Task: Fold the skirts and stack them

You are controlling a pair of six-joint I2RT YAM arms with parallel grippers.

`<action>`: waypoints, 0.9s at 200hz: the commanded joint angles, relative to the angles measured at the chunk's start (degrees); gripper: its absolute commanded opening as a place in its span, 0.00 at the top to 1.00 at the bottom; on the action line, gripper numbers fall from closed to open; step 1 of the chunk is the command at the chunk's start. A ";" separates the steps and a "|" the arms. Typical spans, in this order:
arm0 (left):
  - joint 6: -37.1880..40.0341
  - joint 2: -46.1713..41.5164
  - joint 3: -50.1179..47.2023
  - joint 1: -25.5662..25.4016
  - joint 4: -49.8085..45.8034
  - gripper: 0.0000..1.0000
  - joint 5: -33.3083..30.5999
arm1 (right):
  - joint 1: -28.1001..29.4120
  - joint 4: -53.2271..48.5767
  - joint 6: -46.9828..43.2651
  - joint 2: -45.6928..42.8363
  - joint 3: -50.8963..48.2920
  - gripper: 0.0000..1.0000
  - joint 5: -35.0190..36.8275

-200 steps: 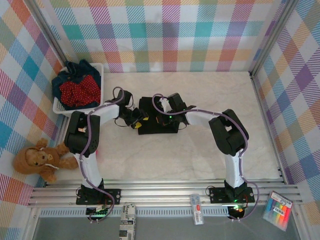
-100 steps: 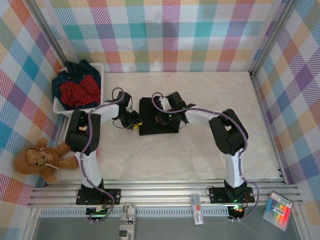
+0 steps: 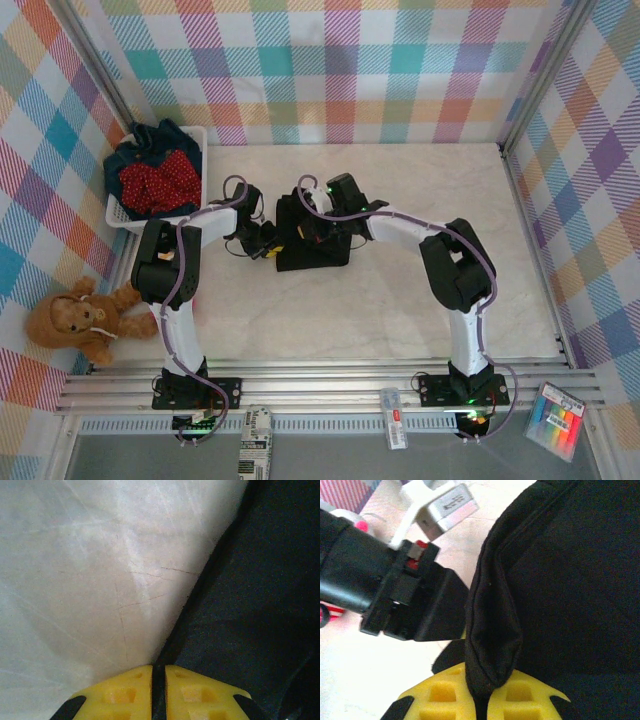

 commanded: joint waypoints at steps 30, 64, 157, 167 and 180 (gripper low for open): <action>-0.40 1.78 -0.51 -0.68 1.04 0.85 1.38 | 1.65 2.47 5.24 6.73 2.62 1.00 -3.49; 0.06 1.10 -0.02 -0.51 -0.18 0.81 0.93 | 1.74 -0.03 5.65 7.32 3.57 0.90 -1.81; 3.92 -13.46 -2.22 3.28 -4.36 0.64 -4.35 | -1.48 -7.64 1.34 -6.76 -1.26 0.55 -8.53; 2.00 -14.33 -3.66 3.28 -0.65 0.63 -1.90 | -3.15 -6.66 3.24 -6.81 -1.23 0.71 -5.56; -0.43 -14.66 -4.66 2.49 3.32 0.63 0.90 | -5.42 -6.35 5.55 -5.43 -0.06 0.84 -3.69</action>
